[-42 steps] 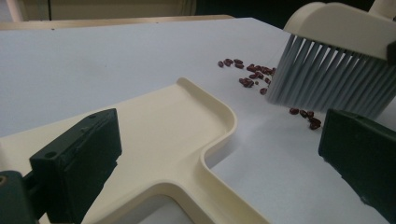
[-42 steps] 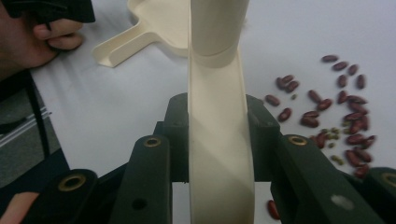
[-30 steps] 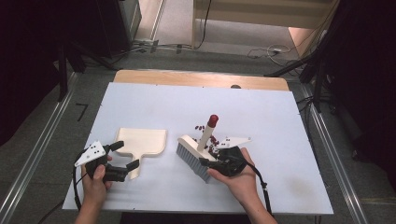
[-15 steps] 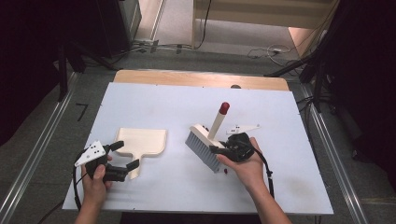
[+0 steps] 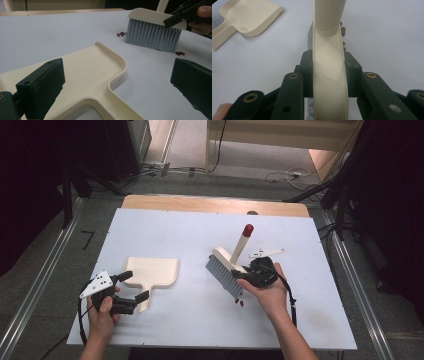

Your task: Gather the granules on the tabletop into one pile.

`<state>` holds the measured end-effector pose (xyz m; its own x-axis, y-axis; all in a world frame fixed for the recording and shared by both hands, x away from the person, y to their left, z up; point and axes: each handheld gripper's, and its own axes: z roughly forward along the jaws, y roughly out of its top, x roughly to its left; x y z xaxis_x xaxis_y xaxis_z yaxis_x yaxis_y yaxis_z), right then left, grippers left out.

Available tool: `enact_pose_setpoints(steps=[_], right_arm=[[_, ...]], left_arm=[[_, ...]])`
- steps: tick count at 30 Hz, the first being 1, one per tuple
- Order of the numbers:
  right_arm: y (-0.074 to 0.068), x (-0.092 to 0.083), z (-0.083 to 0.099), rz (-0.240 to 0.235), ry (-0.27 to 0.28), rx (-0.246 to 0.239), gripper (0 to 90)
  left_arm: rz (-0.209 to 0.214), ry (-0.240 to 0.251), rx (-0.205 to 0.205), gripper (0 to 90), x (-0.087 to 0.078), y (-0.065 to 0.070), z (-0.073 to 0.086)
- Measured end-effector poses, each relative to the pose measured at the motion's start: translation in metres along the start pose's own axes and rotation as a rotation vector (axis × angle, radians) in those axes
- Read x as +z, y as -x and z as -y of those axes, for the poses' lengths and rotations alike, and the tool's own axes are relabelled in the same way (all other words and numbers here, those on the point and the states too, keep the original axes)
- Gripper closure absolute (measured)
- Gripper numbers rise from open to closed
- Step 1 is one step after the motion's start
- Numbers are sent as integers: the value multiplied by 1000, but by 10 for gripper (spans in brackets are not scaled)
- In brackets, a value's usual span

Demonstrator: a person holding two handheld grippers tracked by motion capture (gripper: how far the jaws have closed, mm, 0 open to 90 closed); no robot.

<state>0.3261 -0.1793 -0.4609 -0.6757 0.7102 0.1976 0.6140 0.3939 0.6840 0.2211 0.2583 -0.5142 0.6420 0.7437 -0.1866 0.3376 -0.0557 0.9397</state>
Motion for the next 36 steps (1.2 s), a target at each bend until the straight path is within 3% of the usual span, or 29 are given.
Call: enact_pose_setpoints(steps=[5,9,13,17,20,22,26,30,32,36], right_arm=[[-3,-5,-3,-11,7,-32,659],[-6,-19,-8,-28,14,-84,659],[-6,-40,-8,-63,26,-106,659],[-8,-55,0,-121,19,-161,658],[-12,-61,13,-153,-7,-236,659],[-11,-60,24,-204,-15,-261,659],[-6,-56,36,-248,-42,-276,659],[1,-47,38,-262,-67,-304,658],[9,-43,36,-266,-60,-292,659],[17,-34,30,-266,-52,-320,659]], left_arm=[[-1,1,0,0,0,0,0],[0,3,-2,0,0,-1,0],[-2,2,-5,0,1,-1,0],[1,-4,0,0,1,-1,0],[-3,-5,1,0,2,0,0],[-3,-6,2,0,1,0,0],[-5,-11,5,0,2,1,0],[-5,-9,4,0,2,1,0],[-5,-9,6,0,2,1,0],[-5,-11,6,0,2,1,0]])
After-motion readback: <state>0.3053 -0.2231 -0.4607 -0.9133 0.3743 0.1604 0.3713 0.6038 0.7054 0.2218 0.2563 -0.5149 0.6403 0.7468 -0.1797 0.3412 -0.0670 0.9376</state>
